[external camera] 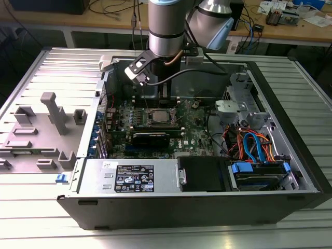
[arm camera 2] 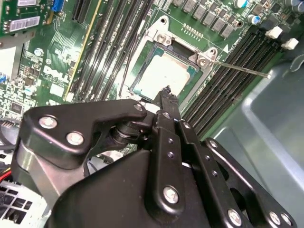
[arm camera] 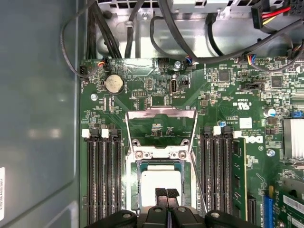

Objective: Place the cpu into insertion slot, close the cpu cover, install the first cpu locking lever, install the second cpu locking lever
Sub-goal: 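Close the cpu cover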

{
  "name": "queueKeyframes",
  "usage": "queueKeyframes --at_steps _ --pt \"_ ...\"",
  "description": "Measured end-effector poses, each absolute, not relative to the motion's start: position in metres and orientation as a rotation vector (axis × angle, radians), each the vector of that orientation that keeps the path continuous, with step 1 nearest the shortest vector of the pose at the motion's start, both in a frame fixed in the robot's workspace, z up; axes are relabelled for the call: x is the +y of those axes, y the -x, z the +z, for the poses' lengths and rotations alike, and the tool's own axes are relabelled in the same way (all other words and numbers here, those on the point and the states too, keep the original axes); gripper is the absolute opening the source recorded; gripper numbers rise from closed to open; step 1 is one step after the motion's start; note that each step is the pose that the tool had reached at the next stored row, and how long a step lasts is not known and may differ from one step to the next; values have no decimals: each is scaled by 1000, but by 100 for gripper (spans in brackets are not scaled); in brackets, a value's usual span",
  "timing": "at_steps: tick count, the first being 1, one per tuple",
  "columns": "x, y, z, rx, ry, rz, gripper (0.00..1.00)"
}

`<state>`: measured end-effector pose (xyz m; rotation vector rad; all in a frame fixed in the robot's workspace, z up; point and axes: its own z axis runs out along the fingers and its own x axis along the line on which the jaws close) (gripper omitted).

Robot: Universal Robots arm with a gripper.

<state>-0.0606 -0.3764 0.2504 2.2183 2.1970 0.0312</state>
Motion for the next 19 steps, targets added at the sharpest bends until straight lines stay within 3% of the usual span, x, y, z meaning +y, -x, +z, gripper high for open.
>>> queueKeyframes --at_steps 19 --pt "-376 53 253 2197 -2218 30 11"
